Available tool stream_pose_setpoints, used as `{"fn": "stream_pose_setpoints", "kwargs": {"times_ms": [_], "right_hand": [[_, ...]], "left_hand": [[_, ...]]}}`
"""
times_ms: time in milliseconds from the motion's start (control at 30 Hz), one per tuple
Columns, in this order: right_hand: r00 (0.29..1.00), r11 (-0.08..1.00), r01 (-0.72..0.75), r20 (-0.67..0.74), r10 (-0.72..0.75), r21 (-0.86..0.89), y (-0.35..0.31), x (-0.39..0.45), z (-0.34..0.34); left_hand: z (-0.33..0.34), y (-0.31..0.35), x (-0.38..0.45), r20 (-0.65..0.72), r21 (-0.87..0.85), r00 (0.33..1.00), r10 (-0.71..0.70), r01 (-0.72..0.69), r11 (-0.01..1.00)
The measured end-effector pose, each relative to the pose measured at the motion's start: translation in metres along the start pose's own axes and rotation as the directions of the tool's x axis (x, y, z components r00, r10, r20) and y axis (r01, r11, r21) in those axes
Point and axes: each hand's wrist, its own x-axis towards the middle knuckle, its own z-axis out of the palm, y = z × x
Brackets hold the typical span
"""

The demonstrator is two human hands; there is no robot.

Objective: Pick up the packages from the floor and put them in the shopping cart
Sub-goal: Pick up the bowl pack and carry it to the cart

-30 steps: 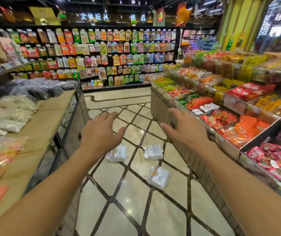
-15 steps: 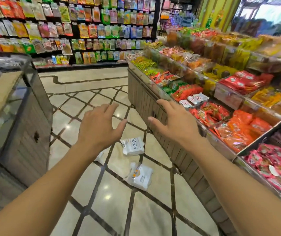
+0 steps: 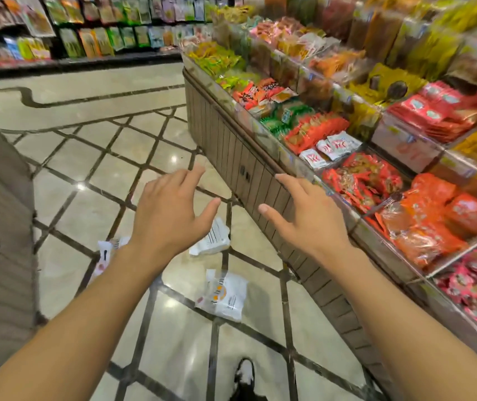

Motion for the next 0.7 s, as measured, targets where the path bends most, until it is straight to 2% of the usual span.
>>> {"fn": "stream_pose_setpoints", "kwargs": {"times_ms": [200, 300, 433, 500, 700], "right_hand": [[1.000, 0.995, -0.021, 0.023, 0.018, 0.102, 0.047, 0.072, 0.076], [1.000, 0.987, -0.016, 0.029, 0.011, 0.162, 0.074, 0.105, 0.127], [0.989, 0.980, -0.024, 0.146, -0.005, 0.199, 0.110, 0.134, 0.211], [0.983, 0.977, -0.036, 0.183, -0.003, 0.209, 0.129, 0.138, 0.260], [0.928, 0.972, -0.123, 0.372, 0.040, 0.201, 0.191, 0.118, 0.434]], "left_hand": [[0.084, -0.017, 0.062, 0.103, -0.004, 0.992, -0.069, 0.070, 0.998], [0.135, -0.025, 0.086, 0.161, 0.018, 0.968, -0.190, 0.190, 0.982], [0.222, -0.046, 0.092, 0.198, 0.018, 0.932, -0.305, 0.308, 0.951], [0.269, -0.063, 0.083, 0.210, -0.011, 0.925, -0.318, 0.327, 0.945], [0.424, -0.129, 0.024, 0.380, 0.058, 0.778, -0.500, 0.519, 0.853]]}}
